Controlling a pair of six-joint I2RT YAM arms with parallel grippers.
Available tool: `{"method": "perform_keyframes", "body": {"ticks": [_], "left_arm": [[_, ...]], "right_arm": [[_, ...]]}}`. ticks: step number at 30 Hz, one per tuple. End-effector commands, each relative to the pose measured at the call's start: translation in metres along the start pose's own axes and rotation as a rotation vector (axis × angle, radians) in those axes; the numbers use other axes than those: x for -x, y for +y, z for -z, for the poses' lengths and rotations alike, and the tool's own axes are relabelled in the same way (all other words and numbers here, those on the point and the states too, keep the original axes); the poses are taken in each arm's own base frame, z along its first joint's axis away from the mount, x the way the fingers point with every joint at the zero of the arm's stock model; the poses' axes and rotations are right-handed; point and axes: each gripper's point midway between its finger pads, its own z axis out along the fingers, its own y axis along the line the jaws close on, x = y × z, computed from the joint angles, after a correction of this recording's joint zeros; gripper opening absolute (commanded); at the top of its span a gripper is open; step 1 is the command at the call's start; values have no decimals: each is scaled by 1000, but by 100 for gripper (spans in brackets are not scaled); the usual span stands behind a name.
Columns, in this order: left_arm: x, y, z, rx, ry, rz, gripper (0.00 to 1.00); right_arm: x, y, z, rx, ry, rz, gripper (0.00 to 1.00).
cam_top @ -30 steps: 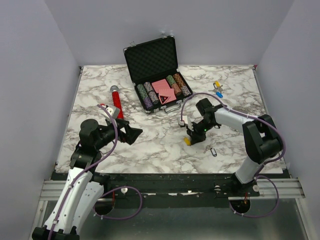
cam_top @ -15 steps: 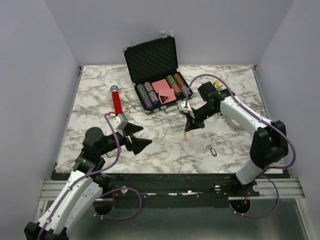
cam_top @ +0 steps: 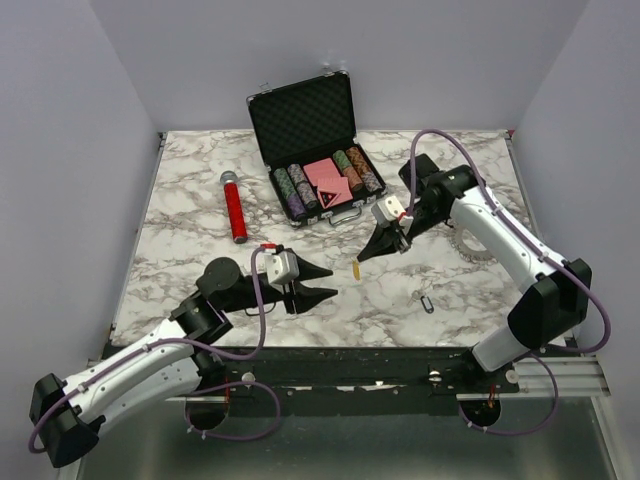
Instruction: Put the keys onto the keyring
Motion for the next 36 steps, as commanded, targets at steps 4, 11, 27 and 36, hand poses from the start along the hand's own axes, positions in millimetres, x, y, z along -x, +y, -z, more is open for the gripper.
{"method": "perform_keyframes", "body": {"ticks": [4,11,27,36], "left_arm": [[-3,14,-16,92,-38,-122,43],[-7,17,-26,105,-38,-145,36],[-16,2,-32,35,-36,-93,32],[-19,4,-35,41,-32,-79,31]], "right_arm": [[26,34,-10,63,-88,-64,1],[20,41,-18,96,-76,-76,1],[16,42,-22,112,-72,-85,1],[16,43,-23,114,-79,-98,1]]}}
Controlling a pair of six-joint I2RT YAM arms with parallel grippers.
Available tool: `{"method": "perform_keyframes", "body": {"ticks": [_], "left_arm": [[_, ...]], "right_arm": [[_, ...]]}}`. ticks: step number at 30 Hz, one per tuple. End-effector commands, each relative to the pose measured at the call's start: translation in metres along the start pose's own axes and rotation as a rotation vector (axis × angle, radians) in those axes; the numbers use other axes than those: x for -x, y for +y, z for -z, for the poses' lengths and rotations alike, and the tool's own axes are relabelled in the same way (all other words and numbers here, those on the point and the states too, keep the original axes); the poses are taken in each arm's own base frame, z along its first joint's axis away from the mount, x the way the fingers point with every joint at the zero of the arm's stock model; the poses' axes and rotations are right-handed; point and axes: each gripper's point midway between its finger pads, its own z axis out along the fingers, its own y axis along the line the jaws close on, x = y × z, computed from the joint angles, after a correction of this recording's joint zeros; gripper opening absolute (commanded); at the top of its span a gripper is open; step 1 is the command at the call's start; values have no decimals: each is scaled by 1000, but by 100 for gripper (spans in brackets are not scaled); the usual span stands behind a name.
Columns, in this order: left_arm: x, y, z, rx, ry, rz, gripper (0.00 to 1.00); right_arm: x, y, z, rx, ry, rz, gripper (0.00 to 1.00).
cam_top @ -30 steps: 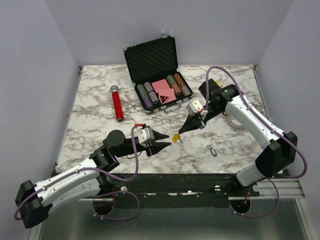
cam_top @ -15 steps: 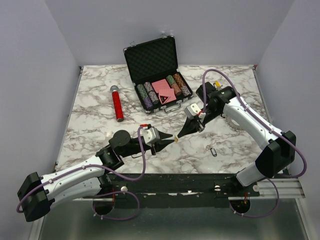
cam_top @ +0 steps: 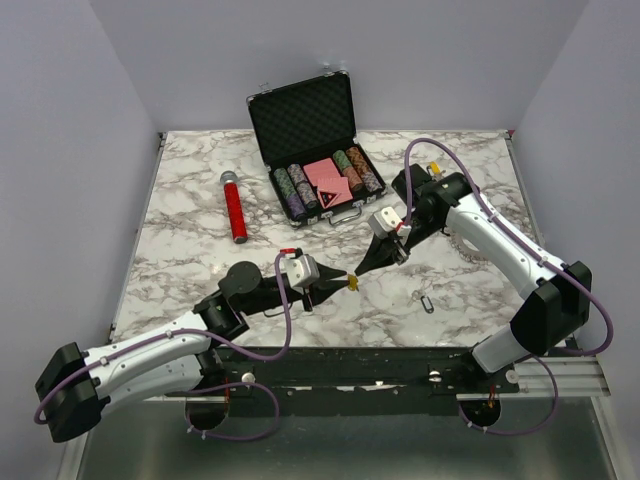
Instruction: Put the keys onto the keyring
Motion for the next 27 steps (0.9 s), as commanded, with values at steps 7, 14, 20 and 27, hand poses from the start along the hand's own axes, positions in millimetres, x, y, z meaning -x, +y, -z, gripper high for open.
{"method": "perform_keyframes", "body": {"ticks": [7,14,20,27], "left_arm": [[4,-7,-5,-31,-26,13,30],[1,-9,-9,-43,-16,26,27],[0,-8,-11,-40,-10,29,25],[-2,-7,-12,-29,-1,34,23]], "right_arm": [[2,17,-6,40,-47,-99,1],[3,17,-6,39,-53,-100,1],[2,18,-7,42,-58,-105,1],[2,19,-8,43,-61,-110,1]]}}
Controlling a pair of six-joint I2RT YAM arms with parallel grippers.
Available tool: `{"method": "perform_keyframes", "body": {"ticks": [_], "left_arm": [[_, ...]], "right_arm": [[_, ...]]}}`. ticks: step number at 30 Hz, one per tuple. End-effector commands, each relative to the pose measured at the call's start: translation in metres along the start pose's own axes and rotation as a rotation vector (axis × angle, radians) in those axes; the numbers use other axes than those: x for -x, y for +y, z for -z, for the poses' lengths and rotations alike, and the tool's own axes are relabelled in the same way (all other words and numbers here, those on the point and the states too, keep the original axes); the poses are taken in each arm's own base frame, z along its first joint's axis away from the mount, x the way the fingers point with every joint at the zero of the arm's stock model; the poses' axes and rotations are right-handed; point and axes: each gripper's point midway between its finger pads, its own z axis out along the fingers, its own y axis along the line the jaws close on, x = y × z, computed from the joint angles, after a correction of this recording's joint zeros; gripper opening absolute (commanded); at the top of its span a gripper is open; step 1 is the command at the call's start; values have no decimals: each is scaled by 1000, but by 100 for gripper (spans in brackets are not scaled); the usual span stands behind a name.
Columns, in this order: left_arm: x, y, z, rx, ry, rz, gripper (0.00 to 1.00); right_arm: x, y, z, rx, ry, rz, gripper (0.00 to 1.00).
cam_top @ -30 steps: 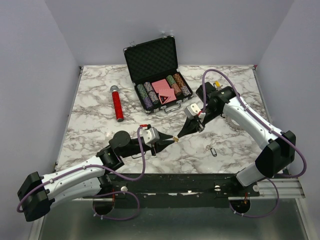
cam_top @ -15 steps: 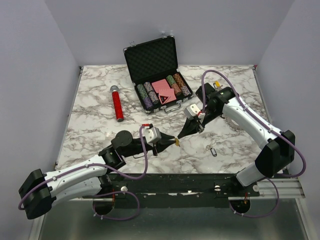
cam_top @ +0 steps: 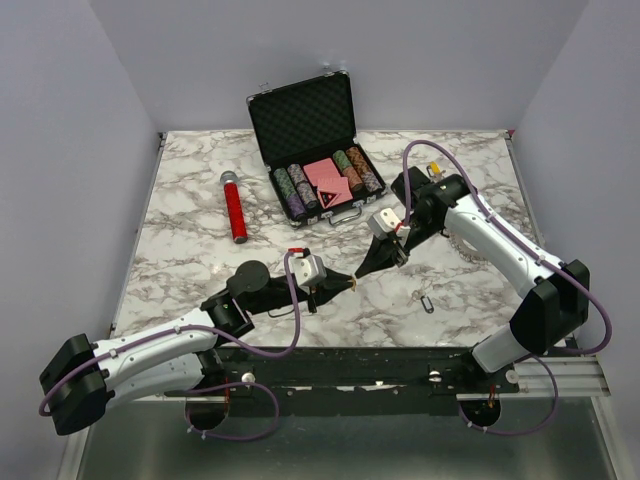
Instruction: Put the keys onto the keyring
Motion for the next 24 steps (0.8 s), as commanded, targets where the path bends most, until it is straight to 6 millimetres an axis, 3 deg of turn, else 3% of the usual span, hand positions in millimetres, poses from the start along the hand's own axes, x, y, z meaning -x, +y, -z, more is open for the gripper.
{"method": "perform_keyframes", "body": {"ticks": [1,18,24], "left_arm": [[13,-4,-4,-14,-35,-3,23],[17,-2,-5,0,-48,-2,21],[18,-3,-6,-7,-50,1,12]], "right_arm": [[6,15,-5,35,-51,-84,1],[1,16,-7,41,-50,-101,1],[0,16,-7,42,-50,-102,2]]}}
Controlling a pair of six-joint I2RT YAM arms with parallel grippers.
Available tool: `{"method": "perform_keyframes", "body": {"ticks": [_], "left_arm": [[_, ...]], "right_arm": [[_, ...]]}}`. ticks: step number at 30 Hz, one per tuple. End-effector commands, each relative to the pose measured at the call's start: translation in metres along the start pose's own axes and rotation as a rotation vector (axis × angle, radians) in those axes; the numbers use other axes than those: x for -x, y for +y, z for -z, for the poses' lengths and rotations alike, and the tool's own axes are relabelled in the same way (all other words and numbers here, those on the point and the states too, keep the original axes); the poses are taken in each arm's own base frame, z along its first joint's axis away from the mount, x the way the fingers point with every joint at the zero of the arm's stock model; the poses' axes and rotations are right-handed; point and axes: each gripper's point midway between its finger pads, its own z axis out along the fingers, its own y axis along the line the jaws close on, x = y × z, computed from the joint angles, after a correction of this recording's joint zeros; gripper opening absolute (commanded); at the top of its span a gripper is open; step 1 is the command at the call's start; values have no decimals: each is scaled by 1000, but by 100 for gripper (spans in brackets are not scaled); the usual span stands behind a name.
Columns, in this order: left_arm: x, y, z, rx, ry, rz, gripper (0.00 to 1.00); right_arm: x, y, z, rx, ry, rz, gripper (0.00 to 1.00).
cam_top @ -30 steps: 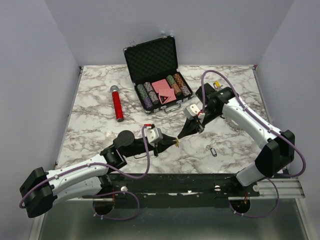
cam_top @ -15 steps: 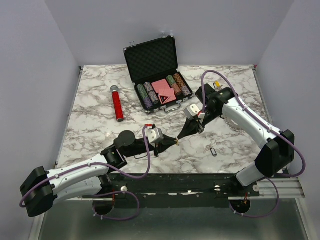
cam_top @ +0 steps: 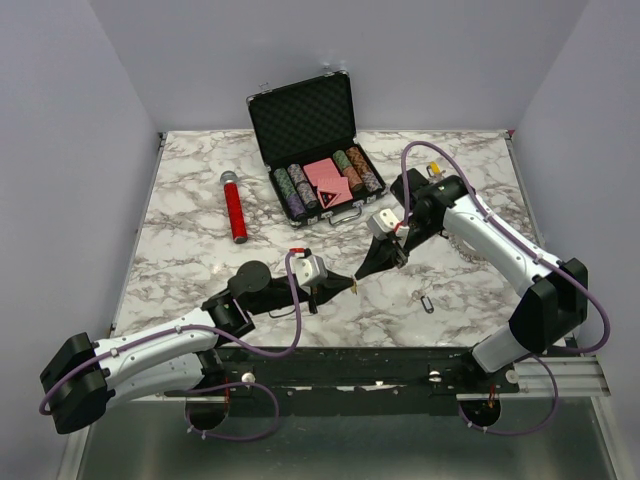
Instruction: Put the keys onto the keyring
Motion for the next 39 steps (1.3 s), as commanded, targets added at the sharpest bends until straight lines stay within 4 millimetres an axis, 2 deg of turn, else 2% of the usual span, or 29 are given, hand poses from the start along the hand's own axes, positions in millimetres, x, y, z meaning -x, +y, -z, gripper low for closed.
{"method": "perform_keyframes", "body": {"ticks": [1,3,11,21,22,24,26,28,30,33,36,39], "left_arm": [[21,-1,-5,-3,-58,-9,8],[20,-2,-5,-6,-56,-7,0],[18,0,-3,15,-49,27,0],[17,7,-3,56,-39,49,0],[17,9,-2,71,-42,58,9],[21,15,3,113,-59,62,40],[25,20,12,160,-89,55,60],[28,29,26,223,-111,41,73],[29,36,43,288,-121,20,83],[28,45,68,364,-96,-24,92],[25,51,91,426,-52,-63,98],[20,56,106,467,-16,-123,99]], "right_arm": [[2,15,-6,36,-41,-88,2],[2,15,-6,38,-41,-88,2],[0,15,-7,39,-34,-103,6],[-2,11,-6,24,-21,-154,1],[-3,7,-6,14,-15,-184,1],[-10,-1,-3,-22,11,-244,1],[-16,-8,5,-70,14,-286,1],[-25,-16,18,-139,16,-332,1],[-45,-27,37,-251,70,-402,1],[-85,-41,74,-466,179,-535,1],[-122,-42,110,-655,281,-635,1],[-156,-34,145,-795,409,-703,1]]}}
